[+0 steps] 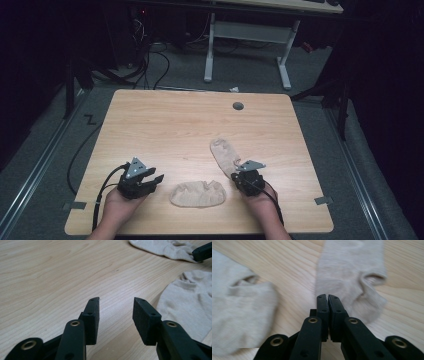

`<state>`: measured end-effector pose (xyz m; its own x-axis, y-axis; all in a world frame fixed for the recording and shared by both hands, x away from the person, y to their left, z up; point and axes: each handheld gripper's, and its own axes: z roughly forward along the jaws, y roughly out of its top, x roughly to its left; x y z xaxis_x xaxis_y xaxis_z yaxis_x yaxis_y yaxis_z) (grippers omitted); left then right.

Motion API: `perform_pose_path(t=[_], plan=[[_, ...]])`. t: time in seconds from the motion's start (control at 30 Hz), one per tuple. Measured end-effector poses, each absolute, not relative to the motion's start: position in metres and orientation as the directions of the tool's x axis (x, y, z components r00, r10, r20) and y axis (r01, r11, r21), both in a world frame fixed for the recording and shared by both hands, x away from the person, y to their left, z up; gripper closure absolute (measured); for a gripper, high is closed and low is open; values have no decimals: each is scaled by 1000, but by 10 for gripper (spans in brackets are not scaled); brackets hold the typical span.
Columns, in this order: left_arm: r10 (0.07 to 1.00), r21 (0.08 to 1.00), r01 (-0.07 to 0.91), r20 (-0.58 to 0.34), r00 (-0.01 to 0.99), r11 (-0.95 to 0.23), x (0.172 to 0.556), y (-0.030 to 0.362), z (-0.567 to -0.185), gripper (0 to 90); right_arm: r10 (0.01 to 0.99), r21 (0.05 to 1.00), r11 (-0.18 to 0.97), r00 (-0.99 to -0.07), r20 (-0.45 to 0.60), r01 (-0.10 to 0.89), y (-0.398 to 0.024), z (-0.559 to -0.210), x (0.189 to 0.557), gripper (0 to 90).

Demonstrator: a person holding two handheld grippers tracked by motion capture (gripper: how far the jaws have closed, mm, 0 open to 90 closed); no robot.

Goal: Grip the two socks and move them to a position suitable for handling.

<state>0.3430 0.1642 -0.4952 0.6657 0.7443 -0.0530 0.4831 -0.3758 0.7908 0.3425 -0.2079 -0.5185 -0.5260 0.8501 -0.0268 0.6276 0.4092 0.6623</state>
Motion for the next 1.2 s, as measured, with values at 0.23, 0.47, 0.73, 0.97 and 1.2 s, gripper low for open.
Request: perform_pose_path(t=[0.23,0.47,0.73,0.97,1.2], plan=[[742,792,482,-57,668,-374,348,160,-493,571,899,666,347,-437,-35,660,-242,-519,339,882],[733,793,478,-59,678,-378,353,152,-494,571,938,668,289,-343,-54,686,-268,-519,351,883],[733,791,482,-64,677,-376,354,153,-496,569,944,668,284,-321,-70,688,-270,-520,369,889],[740,786,498,-79,668,-366,357,155,-498,558,933,665,314,-351,-82,678,-254,-520,395,891],[744,778,498,-60,665,-382,358,153,-503,554,897,676,366,-437,-72,640,-213,-522,412,893]])
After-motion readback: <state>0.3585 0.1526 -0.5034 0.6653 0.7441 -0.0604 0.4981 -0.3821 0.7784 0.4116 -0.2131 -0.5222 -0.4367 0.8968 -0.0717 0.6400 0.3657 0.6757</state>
